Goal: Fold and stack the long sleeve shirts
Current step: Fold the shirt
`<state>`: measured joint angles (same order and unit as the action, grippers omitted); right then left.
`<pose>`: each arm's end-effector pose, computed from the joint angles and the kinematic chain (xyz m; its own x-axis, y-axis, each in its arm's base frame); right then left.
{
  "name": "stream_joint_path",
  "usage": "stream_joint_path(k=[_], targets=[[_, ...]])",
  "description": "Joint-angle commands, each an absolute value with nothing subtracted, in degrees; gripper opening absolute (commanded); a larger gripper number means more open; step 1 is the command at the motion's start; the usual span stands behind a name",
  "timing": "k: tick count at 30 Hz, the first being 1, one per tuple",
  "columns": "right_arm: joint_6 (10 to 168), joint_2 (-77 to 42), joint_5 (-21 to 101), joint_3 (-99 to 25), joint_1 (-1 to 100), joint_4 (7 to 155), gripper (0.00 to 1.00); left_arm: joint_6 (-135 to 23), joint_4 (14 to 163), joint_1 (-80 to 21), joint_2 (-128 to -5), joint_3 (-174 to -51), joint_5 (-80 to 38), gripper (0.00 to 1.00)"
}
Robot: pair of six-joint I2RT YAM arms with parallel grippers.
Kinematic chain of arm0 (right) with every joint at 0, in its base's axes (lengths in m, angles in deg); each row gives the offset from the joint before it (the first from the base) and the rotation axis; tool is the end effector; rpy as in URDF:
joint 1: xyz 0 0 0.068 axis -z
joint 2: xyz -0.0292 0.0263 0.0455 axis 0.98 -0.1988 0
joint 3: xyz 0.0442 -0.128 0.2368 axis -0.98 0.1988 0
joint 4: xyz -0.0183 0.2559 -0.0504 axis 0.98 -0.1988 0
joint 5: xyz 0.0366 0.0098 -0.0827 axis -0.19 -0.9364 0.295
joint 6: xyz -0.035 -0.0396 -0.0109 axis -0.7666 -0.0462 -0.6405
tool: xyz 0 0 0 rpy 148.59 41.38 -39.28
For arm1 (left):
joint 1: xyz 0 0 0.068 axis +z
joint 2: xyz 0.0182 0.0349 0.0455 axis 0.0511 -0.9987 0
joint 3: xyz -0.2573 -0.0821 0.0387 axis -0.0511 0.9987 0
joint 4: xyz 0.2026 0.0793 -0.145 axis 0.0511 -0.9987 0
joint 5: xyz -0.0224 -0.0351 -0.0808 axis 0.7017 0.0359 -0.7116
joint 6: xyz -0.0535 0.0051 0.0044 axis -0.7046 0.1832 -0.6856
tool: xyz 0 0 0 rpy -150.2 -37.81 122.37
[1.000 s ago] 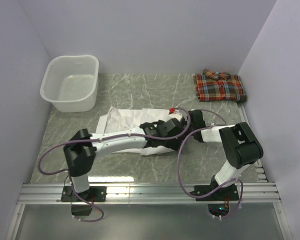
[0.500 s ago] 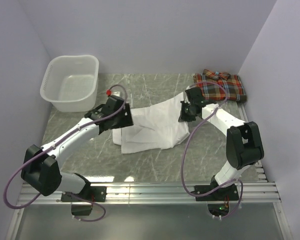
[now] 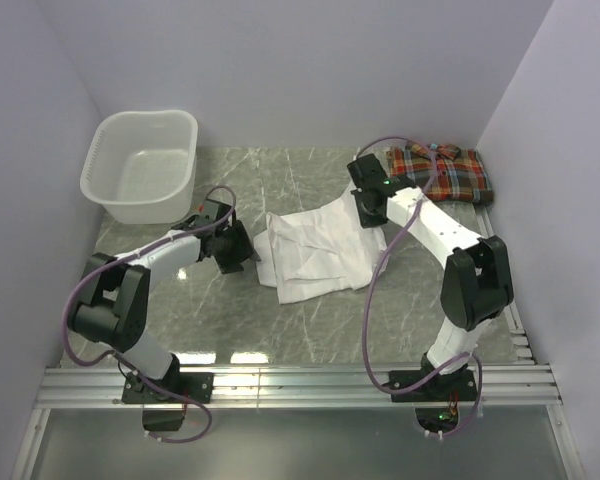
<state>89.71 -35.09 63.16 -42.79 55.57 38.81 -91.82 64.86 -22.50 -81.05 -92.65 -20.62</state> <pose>0.3402 0.1339 0.2630 -0.8299 -0.2107 -0.5167 -0.1474 0.9758 -0.1612 0.2861 -0.1069 0.1834 -0.8424 -0.4690 -0.2655 -0.3175 0.8300 -0.4586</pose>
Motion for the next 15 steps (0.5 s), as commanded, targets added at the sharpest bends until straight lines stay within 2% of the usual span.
stream_joint_path(k=[1,6,8,9,12,13,15], targets=[[87.52,-36.76,74.09,-46.86,52.26,35.81,0.0,-95.54,72.96,-22.62,-82.78,-91.57,-27.76,0.61],[88.31,-38.43,77.87,-48.53,49.1,34.67,0.0,-96.87,77.36,-22.62,-85.33,-90.08,-28.29,0.57],[89.01,-38.96,81.03,-49.05,47.78,34.05,0.0,-97.31,78.24,-22.79,-86.92,-89.46,-29.0,0.47],[89.53,-39.83,81.92,-50.1,47.25,32.74,0.0,-97.66,79.46,-22.88,-87.27,-88.68,-29.35,0.34],[91.12,-41.33,85.78,-52.04,44.26,30.8,0.0,-98.18,80.44,-23.41,-88.33,-87.88,-29.97,0.21],[91.73,-41.77,87.36,-52.48,42.78,30.27,0.0,-98.19,80.53,-23.67,-88.41,-87.7,-29.79,0.14],[92.61,-43.27,91.75,-54.41,41.01,27.91,0.0,-98.19,80.79,-24.02,-88.24,-87.35,-29.53,0.08]])
